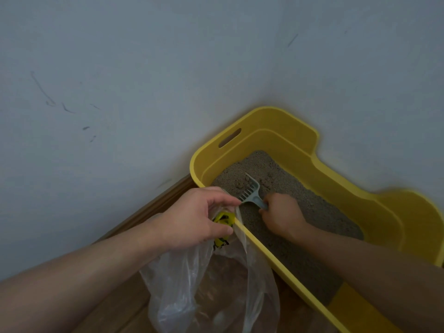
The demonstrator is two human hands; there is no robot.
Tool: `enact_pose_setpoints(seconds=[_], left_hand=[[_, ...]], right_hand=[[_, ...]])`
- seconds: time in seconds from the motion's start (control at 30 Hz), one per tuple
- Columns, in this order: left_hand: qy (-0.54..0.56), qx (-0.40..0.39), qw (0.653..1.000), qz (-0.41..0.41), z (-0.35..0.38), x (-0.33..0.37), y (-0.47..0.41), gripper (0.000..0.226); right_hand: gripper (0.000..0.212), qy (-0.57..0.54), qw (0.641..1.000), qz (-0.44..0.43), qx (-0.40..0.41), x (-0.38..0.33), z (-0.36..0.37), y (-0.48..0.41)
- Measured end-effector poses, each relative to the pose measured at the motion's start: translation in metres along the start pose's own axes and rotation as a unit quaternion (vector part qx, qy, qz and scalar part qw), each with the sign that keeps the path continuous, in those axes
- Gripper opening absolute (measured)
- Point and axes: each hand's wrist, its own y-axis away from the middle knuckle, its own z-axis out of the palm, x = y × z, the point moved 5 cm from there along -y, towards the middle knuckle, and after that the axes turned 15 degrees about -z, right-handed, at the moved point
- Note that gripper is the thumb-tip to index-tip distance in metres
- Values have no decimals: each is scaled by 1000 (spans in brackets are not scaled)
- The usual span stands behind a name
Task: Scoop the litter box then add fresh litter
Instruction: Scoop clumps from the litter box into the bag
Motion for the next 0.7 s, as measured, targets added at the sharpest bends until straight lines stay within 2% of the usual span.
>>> enact_pose_setpoints(seconds=[0.7], left_hand=[[4,-15,1000,-27,-3,-2,4,55]], right_hand=[[12,0,999,-7,52,6,-26,42]])
